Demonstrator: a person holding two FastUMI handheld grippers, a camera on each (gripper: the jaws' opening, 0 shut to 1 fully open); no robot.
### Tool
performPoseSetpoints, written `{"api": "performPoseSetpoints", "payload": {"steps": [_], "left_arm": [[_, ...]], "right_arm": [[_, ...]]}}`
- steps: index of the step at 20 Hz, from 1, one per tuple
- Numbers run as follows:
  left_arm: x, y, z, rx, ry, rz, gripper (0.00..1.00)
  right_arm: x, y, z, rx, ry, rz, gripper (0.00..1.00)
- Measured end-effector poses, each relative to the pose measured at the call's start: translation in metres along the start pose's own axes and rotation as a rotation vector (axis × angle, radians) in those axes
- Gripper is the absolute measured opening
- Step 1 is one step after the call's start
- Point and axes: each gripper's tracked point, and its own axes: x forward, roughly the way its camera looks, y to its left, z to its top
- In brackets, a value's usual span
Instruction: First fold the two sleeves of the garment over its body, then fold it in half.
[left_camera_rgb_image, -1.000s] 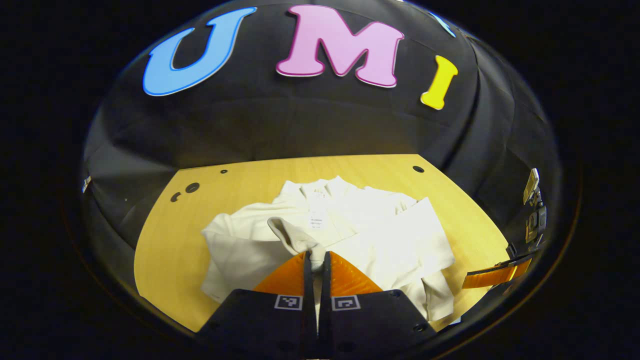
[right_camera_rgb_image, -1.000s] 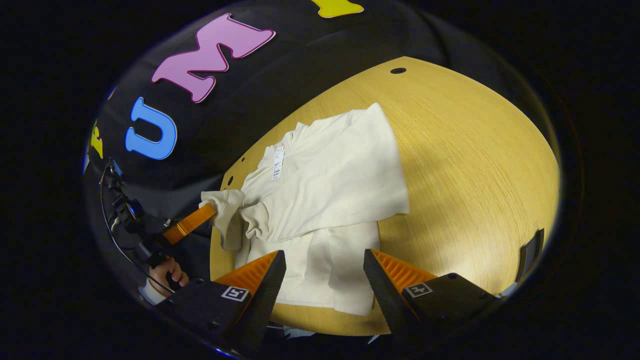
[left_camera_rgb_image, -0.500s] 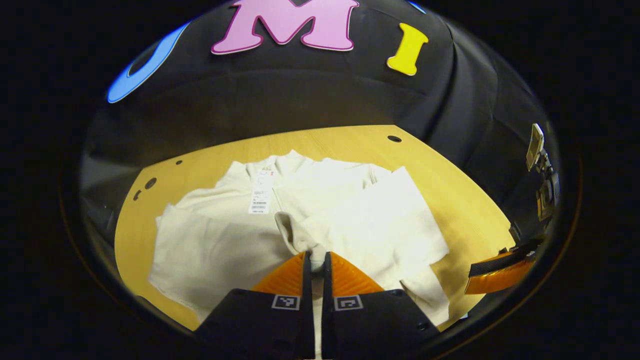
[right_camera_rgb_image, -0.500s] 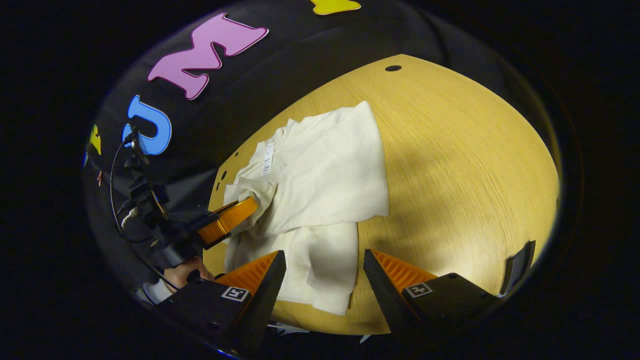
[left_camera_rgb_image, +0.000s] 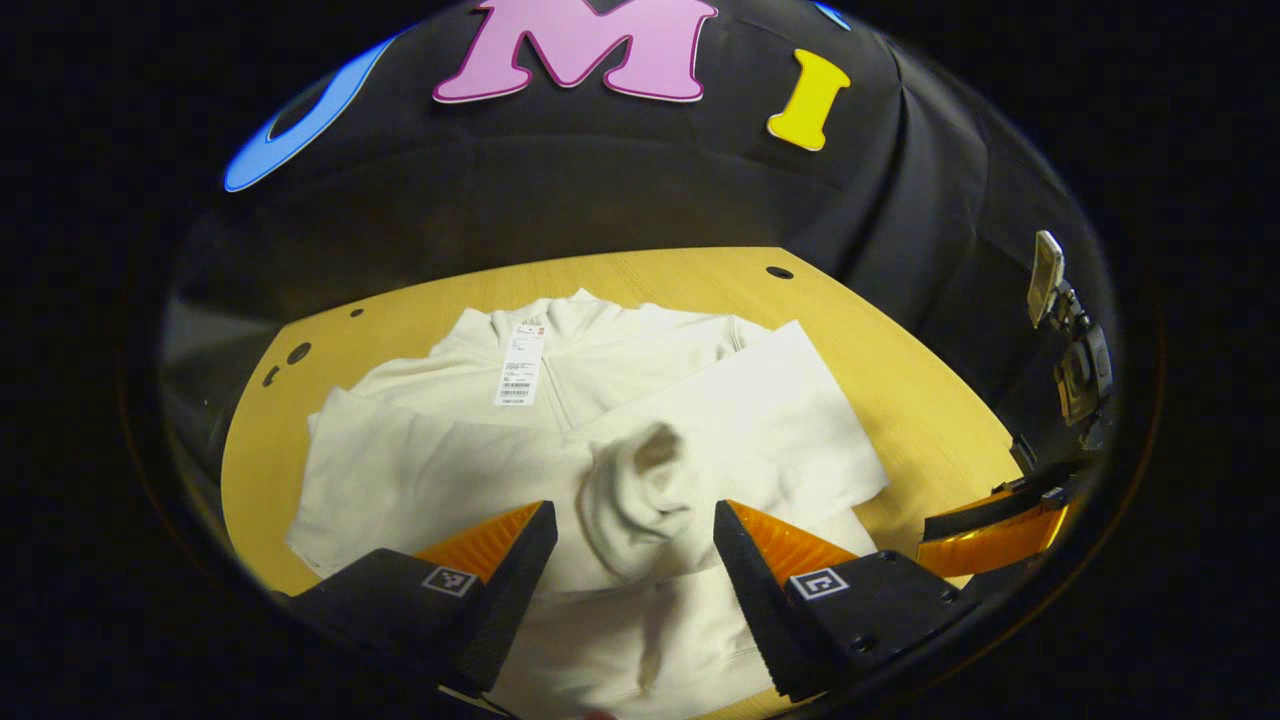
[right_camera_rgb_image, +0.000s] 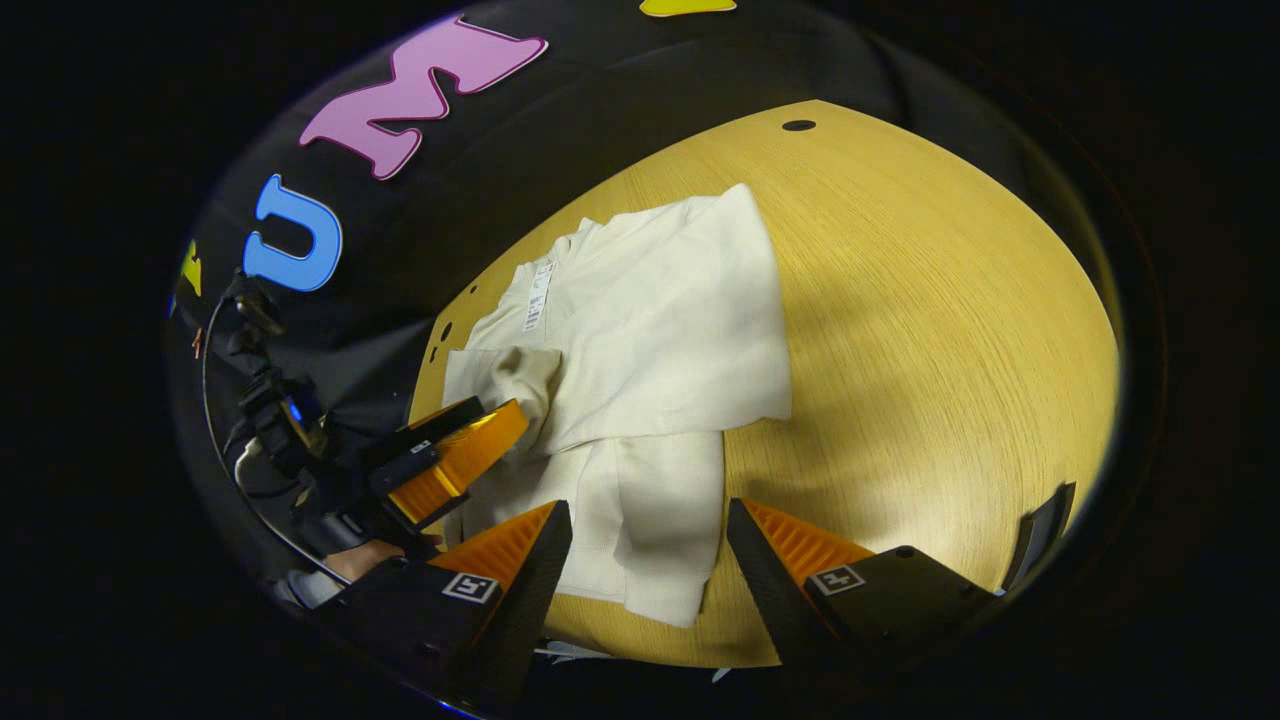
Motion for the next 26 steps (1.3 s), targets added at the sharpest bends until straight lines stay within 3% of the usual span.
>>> {"api": "performPoseSetpoints", "payload": {"steps": [3, 4, 6, 12, 17, 26], "left_arm": [[-0.038, 0.019, -0.003, -0.046, -0.027, 0.026, 0.98], [-0.051, 0.025, -0.008, -0.067, -0.026, 0.03, 0.93], [-0.073, 0.041, -0.021, -0.096, -0.015, 0.05, 0.97], [-0.112, 0.067, -0.091, -0.187, 0.11, 0.084, 0.97], [-0.119, 0.077, -0.132, -0.244, 0.204, 0.094, 0.98], [-0.094, 0.084, -0.166, -0.224, 0.316, 0.141, 0.98]], "right_arm": [[0.003, 0.002, -0.007, -0.021, 0.011, -0.012, 0.96], [0.004, 0.003, -0.007, -0.025, 0.01, -0.014, 0.96], [0.003, 0.005, -0.01, -0.035, 0.013, -0.019, 0.96], [0.0, 0.003, -0.028, -0.075, 0.045, -0.052, 0.96], [0.005, -0.002, -0.057, -0.112, 0.107, -0.093, 0.96], [0.027, -0.009, -0.064, -0.183, 0.15, -0.169, 0.97]]}}
